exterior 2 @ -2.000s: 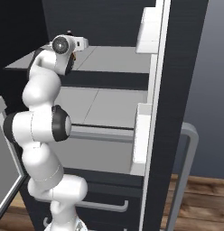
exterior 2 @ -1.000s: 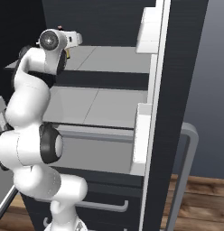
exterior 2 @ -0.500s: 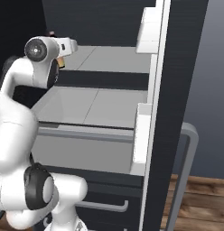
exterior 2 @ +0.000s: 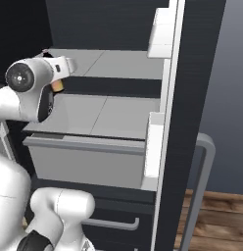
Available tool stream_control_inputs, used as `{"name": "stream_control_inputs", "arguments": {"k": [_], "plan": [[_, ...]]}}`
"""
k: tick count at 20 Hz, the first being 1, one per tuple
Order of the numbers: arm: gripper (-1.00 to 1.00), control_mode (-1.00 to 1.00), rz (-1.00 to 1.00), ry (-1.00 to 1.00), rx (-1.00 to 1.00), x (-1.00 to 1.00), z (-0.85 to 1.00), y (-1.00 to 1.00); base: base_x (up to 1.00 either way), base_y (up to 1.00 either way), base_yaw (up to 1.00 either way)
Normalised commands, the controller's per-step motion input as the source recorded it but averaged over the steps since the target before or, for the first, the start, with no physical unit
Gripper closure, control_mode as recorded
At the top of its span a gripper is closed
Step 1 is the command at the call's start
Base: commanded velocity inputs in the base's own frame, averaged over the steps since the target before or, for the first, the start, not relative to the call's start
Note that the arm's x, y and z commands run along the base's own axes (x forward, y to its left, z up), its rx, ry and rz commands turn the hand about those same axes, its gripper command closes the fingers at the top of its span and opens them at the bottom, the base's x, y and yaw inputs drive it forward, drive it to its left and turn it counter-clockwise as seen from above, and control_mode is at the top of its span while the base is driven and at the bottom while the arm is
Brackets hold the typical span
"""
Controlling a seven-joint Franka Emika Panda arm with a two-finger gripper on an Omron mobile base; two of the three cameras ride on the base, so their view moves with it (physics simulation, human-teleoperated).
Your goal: Open the fridge, grab two sodas, and place both sodas inside the bowl with ice on the dining counter.
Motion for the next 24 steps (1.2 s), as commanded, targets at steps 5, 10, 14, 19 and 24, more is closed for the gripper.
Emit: {"name": "stream_control_inputs", "arguments": {"k": [5, 10, 14, 19, 24], "plan": [[1.0, -1.0, 0.0, 0.02, -0.12, -1.0, -0.31, -0.01, 0.0, 0.0, 0.0], [1.0, -1.0, 0.0, 0.01, -0.06, -0.91, -0.26, -0.17, 0.0, 0.0, 0.0], [1.0, -1.0, 0.0, 0.0, -0.01, -0.87, -0.24, -0.27, 0.0, 0.0, 0.0], [1.0, -1.0, 0.0, 0.0, 0.0, -0.8, -0.26, -0.35, 0.0, 0.0, 0.0], [1.0, 1.0, 0.0, 0.01, -0.06, -0.57, -0.41, -0.14, -0.16, 0.0, 0.0]]}}
